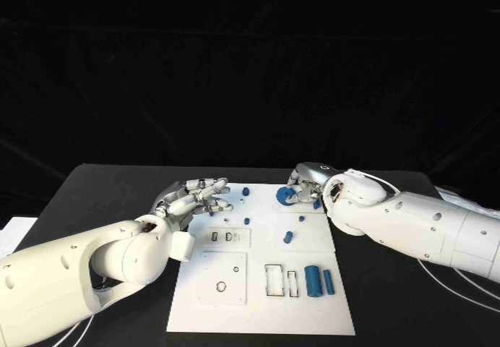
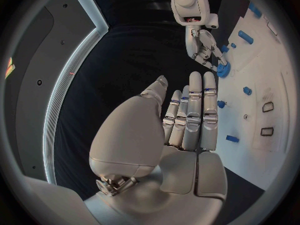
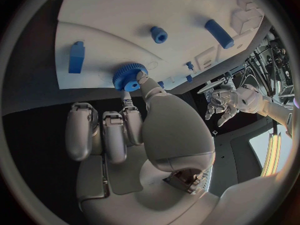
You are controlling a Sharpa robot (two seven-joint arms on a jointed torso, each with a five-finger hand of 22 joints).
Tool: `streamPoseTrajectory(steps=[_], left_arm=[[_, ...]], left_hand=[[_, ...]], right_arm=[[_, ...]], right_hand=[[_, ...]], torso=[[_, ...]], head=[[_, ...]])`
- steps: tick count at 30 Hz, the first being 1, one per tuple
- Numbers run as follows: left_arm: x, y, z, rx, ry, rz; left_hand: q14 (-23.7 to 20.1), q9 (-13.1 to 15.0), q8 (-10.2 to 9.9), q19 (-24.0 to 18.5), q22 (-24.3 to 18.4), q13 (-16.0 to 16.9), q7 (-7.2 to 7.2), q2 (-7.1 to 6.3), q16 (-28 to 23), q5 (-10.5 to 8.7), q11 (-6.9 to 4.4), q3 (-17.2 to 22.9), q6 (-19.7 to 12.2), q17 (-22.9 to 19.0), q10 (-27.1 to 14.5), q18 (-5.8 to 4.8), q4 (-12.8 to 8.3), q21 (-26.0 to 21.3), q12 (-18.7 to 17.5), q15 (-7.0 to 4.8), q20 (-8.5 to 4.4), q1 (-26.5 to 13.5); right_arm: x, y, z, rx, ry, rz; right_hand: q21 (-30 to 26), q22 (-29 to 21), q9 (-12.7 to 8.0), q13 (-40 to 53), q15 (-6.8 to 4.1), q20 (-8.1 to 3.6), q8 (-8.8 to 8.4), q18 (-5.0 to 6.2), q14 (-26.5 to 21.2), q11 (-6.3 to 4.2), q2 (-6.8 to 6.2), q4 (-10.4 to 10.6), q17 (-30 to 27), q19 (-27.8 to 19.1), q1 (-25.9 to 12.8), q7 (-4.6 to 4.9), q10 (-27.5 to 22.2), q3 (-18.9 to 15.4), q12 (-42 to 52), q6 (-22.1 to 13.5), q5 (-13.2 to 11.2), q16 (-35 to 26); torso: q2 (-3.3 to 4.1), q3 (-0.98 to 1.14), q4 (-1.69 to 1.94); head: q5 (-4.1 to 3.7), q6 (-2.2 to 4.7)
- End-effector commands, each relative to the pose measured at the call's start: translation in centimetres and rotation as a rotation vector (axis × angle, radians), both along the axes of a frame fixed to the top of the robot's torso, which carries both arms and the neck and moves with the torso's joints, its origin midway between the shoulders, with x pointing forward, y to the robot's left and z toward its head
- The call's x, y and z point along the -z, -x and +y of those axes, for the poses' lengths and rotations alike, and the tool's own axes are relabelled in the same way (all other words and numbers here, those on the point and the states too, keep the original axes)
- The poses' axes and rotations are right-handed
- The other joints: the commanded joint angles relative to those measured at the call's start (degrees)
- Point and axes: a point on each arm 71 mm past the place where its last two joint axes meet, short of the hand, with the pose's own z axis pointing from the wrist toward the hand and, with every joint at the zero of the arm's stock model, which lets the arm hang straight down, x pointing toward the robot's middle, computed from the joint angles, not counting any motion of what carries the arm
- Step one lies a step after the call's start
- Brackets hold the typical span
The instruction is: Assemble the parts on the task board
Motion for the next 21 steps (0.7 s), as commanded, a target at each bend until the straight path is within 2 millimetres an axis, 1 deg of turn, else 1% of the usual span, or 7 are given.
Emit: streamPoseTrajectory(steps=[1,9,12,14,15,20,21], left_arm=[[-0.1,0.0,-0.2,0.018,0.013,-0.005],[-0.1,0.0,-0.1,0.015,0.011,-0.005],[-0.1,-0.1,0.0,0.013,0.01,-0.005],[-0.1,-0.1,0.0,0.011,0.01,-0.005],[-0.1,-0.1,0.0,0.01,0.009,-0.005],[-0.1,-0.2,0.1,0.009,0.009,-0.005],[-0.1,-0.2,0.1,0.009,0.009,-0.005]], left_hand=[[-0.3,0.0,-0.2,0.3,0.1,-0.1,0.26,0.42,0.3,-0.32,0.06,0.1,0.1,0.2,0.1,0.9,-0.5,0.2,-0.3,0.04,-0.12,0.1],[-0.4,0.0,-0.2,0.3,0.2,-0.1,0.25,0.44,0.3,-0.32,0.05,0.2,0.2,0.2,0.1,0.9,-0.6,0.2,-0.3,0.03,-0.12,0.2],[-0.4,0.0,-0.2,0.3,0.2,-0.1,0.25,0.44,0.3,-0.32,0.05,0.2,0.2,0.2,0.1,0.9,-0.6,0.2,-0.3,0.03,-0.12,0.2],[-0.4,0.0,-0.2,0.3,0.2,-0.1,0.25,0.44,0.3,-0.32,0.05,0.2,0.2,0.2,0.1,0.9,-0.6,0.2,-0.3,0.03,-0.12,0.2],[-0.4,0.0,-0.2,0.3,0.2,-0.1,0.25,0.44,0.3,-0.32,0.05,0.2,0.2,0.2,0.1,0.9,-0.6,0.2,-0.3,0.03,-0.12,0.2],[-0.4,0.0,-0.2,0.3,0.2,-0.1,0.25,0.45,0.3,-0.32,0.05,0.2,0.2,0.3,0.1,0.9,-0.7,0.2,-0.3,0.02,-0.13,0.2],[-0.4,0.0,-0.2,0.3,0.2,-0.1,0.25,0.45,0.3,-0.32,0.05,0.2,0.2,0.3,0.1,0.9,-0.7,0.2,-0.3,0.02,-0.13,0.2]], right_arm=[[-0.6,0.4,0.6,-0.003,-0.012,-0.051],[-1.0,1.2,3.8,-0.058,-0.045,-0.051],[-1.1,1.4,5.0,-0.078,-0.053,-0.056],[-1.1,1.4,5.7,-0.089,-0.056,-0.057],[-1.1,1.4,6.1,-0.094,-0.058,-0.058],[-0.9,1.3,7.6,-0.109,-0.055,-0.051],[-0.8,1.3,7.9,-0.109,-0.053,-0.049]], right_hand=[[0.2,0.1,0.7,3.0,-0.43,-0.11,0.48,-0.4,5.2,-0.01,0.91,0.1,10.9,0.4,-0.4,-1.36,0.4,0.4,0.3,2.1,0.3,0.2],[0.2,0.1,0.7,3.0,-0.48,-0.2,0.26,-0.41,5.2,-0.03,0.8,0.4,10.8,0.4,-1.0,-1.35,0.4,0.5,0.2,2.0,0.4,0.2],[0.2,0.1,0.7,2.9,-0.48,-0.22,0.2,-0.41,5.2,-0.02,0.79,0.4,10.7,0.4,-1.0,-1.34,0.4,0.5,0.1,2.0,0.4,0.2],[0.2,0.1,0.7,2.9,-0.48,-0.22,0.19,-0.41,5.2,-0.02,0.78,0.4,10.7,0.4,-1.0,-1.34,0.4,0.5,0.1,2.0,0.4,0.2],[0.2,0.1,0.7,2.9,-0.48,-0.22,0.14,-0.41,5.2,-0.02,0.78,0.5,10.7,0.4,-1.1,-1.33,0.4,0.6,0.1,1.9,0.4,0.1],[0.2,0.1,0.7,2.9,-0.48,-0.24,0.04,-0.41,5.2,-0.01,0.81,0.5,10.7,0.4,-1.2,-1.31,0.3,0.7,0.0,1.8,0.5,0.1],[0.2,0.1,0.7,2.8,-0.48,-0.24,0.01,-0.41,5.2,0.0,0.83,0.6,10.7,0.4,-1.2,-1.3,0.3,0.7,0.0,1.8,0.5,0.1]], torso=[[0.01,-0.03,0.03],[0.04,-0.02,0.12],[0.02,-0.07,0.15],[0.01,-0.06,0.05],[0.02,-0.08,0.09],[0.07,0.03,0.02],[0.08,0.01,0.06]], head=[[0.17,0.13],[0.54,0.15],[0.62,0.14],[0.76,0.12],[0.74,0.15],[0.89,0.1],[0.89,0.1]])
